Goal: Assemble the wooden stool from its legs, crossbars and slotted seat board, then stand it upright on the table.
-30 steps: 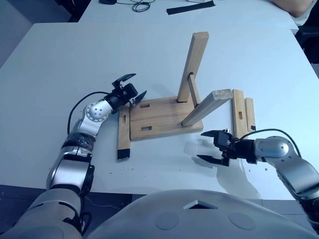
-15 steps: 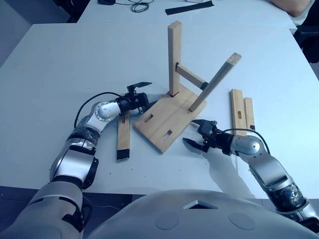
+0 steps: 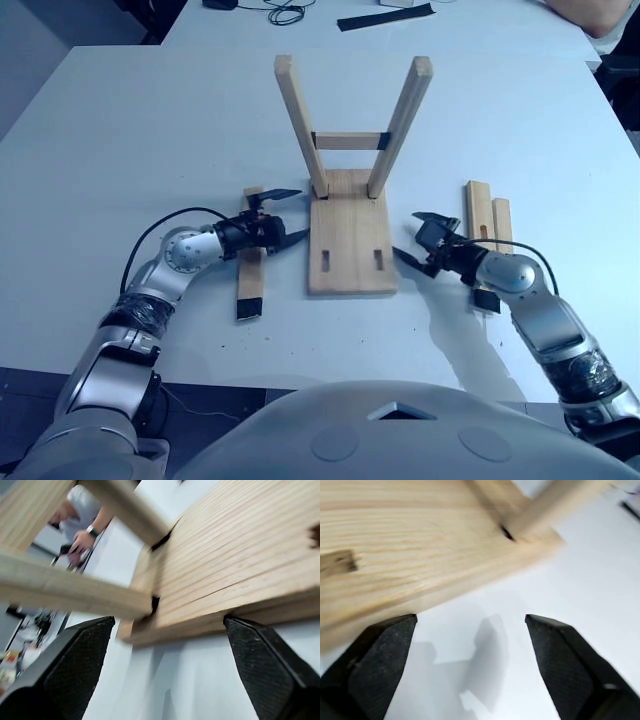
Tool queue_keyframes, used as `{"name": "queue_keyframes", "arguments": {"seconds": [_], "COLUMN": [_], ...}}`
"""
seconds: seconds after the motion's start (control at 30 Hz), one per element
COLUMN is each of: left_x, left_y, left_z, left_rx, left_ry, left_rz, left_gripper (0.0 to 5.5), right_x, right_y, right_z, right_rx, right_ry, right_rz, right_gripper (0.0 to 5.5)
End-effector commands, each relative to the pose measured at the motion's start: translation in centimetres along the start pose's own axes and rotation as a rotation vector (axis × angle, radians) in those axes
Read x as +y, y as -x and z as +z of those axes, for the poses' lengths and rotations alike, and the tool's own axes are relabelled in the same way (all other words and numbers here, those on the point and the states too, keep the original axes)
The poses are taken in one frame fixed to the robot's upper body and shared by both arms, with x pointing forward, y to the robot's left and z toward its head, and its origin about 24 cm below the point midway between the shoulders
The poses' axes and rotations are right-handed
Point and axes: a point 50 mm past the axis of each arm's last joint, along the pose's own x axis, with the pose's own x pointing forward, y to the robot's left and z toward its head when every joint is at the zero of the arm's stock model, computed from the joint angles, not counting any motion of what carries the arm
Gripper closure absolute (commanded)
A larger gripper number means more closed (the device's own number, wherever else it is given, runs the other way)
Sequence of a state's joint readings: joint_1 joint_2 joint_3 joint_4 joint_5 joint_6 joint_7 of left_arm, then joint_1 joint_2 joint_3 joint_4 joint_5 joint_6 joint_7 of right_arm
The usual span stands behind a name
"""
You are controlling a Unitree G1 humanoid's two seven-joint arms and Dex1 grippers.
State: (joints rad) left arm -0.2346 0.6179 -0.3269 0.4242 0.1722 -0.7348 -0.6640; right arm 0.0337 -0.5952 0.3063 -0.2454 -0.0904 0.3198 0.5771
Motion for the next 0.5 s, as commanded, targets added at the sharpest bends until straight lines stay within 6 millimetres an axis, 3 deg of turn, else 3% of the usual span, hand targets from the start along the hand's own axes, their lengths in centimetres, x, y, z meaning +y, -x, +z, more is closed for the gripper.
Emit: {"name": "queue_keyframes", "arguments": {"seconds": [0.03, 0.23, 0.5], "left_x": [-0.4, -0.1, -1.8], "left_y": [-1.5, -1.1, 3.5], "left_z": [1.3, 1.5, 2.3], "left_rx": [-0.061, -0.050, 0.006], "left_ry": [0.007, 0.006, 0.035], "left_rz": [-0.018, 0.009, 0.008], "left_gripper": [1.44, 1.44, 1.44], "right_x": [1.5, 3.2, 3.0], "right_y": [-0.4, -0.3, 0.6], "right_z": [-0.6, 0.2, 0.6], "right_rx": [0.035, 0.003, -0.002], "right_ry": [-0.011, -0.001, 0.036], "right_rz": [0.097, 0.179, 0.213], "right_gripper": [1.50, 1.50, 1.50]}}
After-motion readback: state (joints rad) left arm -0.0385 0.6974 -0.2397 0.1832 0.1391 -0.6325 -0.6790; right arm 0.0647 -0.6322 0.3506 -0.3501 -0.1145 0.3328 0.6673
